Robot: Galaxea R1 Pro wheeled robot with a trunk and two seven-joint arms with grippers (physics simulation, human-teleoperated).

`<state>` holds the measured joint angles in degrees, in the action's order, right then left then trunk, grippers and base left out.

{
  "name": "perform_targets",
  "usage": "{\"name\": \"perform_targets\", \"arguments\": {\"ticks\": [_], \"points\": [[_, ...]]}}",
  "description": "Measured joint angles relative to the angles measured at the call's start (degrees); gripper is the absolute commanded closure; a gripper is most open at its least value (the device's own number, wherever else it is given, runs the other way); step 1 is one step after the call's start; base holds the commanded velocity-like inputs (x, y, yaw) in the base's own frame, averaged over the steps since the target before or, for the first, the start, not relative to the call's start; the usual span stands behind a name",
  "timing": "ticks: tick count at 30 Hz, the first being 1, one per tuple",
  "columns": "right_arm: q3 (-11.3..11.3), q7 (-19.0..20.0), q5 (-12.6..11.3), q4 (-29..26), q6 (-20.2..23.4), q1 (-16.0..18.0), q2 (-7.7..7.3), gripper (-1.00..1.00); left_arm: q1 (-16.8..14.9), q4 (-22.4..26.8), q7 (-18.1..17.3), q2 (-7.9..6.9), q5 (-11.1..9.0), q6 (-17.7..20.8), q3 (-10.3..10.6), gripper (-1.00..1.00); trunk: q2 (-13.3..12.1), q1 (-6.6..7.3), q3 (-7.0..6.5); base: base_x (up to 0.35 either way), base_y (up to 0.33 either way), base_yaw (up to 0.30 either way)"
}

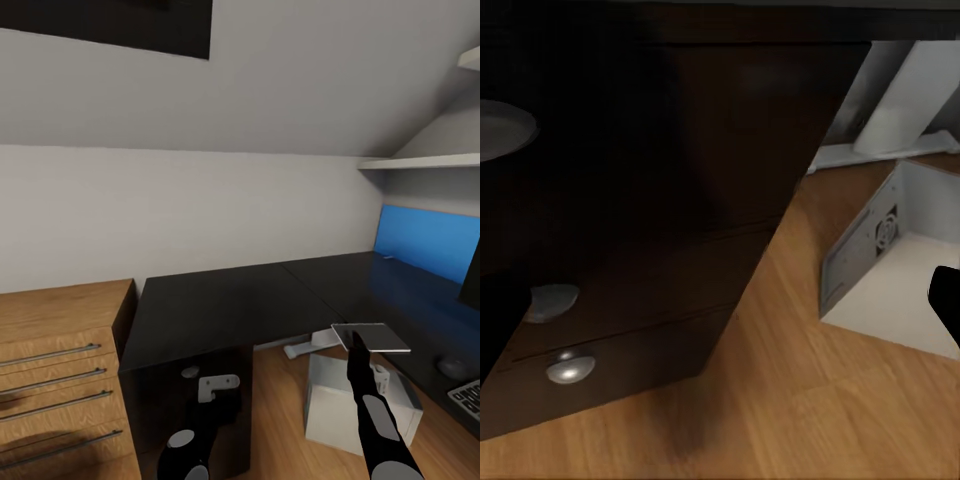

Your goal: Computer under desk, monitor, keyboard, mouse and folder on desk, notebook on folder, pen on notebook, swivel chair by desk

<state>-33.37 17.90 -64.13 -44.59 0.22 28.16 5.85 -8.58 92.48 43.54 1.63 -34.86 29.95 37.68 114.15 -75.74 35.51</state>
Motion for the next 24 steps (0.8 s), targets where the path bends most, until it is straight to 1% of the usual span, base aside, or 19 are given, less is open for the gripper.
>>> {"name": "perform_targets", "arguments": {"ticks": [7, 22, 23, 24], "points": [[0.0, 0.0, 0.0, 0.0, 0.0, 0.0, 0.00, -1.00, 0.0, 0.0, 0.0, -0.01, 0.0, 0.0, 0.0, -1.00, 0.0, -0.02, 0.00, 0.071, 0.000, 0.000], [0.0, -0.2, 0.0, 0.0, 0.0, 0.0, -0.08, -1.00, 0.0, 0.0, 0.0, -0.04, 0.0, 0.0, 0.0, -1.00, 0.0, -0.02, 0.00, 0.005, 0.000, 0.000], [0.0, -0.2, 0.0, 0.0, 0.0, 0.0, -0.08, 1.00, 0.0, 0.0, 0.0, -0.04, 0.0, 0.0, 0.0, -1.00, 0.0, -0.02, 0.00, 0.000, 0.000, 0.000], [0.0, -0.2, 0.0, 0.0, 0.0, 0.0, -0.08, 1.00, 0.0, 0.0, 0.0, -0.04, 0.0, 0.0, 0.0, -1.00, 0.0, -0.02, 0.00, 0.000, 0.000, 0.000]]}}
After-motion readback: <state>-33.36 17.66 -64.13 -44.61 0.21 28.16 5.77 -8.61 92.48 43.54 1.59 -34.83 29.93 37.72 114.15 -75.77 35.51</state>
